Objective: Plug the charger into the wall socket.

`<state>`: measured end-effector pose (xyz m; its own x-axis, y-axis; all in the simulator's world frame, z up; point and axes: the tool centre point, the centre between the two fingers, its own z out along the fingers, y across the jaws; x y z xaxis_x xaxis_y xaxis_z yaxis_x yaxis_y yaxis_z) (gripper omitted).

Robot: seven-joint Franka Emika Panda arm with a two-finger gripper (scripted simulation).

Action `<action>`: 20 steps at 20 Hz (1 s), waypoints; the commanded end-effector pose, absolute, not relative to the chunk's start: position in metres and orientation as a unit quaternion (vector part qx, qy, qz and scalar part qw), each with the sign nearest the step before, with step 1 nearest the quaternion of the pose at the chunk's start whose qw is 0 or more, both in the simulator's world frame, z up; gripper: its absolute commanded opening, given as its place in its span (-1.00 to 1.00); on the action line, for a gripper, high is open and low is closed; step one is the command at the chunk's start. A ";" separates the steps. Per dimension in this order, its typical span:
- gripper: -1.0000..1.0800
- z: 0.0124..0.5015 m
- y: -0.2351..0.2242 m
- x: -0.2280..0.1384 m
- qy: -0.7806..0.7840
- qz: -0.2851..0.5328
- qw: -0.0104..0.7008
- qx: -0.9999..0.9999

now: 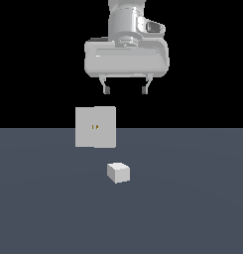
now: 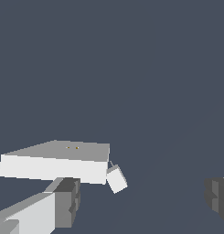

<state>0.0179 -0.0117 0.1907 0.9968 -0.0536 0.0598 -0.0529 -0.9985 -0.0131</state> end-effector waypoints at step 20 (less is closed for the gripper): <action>0.92 0.164 -0.005 -0.004 -0.031 -0.079 0.015 -0.996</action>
